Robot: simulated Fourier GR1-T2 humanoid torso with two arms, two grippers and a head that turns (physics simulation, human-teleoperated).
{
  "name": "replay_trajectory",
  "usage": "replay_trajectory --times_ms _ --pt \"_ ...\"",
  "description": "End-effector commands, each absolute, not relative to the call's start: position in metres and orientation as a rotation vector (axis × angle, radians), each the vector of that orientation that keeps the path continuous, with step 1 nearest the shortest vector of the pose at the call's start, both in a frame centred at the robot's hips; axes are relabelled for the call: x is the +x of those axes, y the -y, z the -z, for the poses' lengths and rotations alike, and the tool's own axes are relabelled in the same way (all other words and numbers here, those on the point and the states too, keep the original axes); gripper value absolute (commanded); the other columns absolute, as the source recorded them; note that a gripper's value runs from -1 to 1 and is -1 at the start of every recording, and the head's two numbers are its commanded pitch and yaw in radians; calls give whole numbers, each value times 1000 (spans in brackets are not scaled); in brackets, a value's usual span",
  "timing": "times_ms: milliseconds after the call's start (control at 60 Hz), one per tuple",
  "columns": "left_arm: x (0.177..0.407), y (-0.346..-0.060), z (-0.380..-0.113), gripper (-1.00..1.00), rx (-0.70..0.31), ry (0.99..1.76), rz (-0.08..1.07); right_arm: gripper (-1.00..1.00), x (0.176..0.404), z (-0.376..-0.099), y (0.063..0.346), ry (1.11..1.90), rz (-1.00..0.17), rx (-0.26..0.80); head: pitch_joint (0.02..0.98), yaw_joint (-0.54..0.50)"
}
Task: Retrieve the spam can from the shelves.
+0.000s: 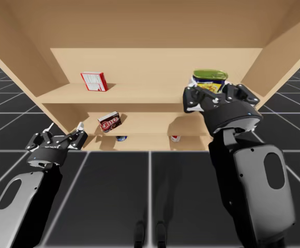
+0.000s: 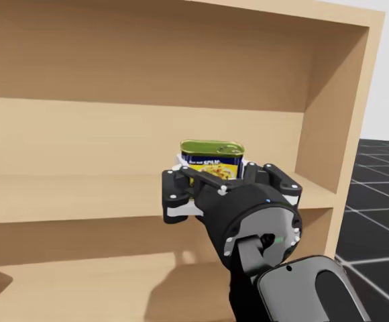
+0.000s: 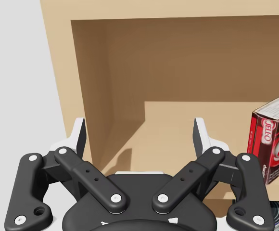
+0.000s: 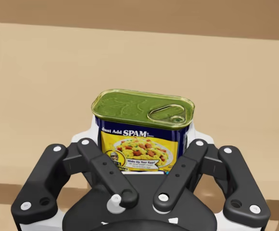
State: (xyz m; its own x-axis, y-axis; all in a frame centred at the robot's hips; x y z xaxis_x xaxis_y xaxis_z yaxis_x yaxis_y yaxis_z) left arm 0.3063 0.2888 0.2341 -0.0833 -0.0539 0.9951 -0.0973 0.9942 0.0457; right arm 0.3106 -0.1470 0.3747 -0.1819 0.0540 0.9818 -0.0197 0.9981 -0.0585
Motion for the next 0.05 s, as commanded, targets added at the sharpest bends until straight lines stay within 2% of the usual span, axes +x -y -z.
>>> replay_trajectory --times_ms 17,50 --pt "306 -289 -235 -1000 117 1658 -35 1000 269 -389 156 1742 3 -32 270 -273" --pt "306 -288 -235 -1000 117 1659 -35 1000 259 -390 158 1771 0 -32 271 -272"
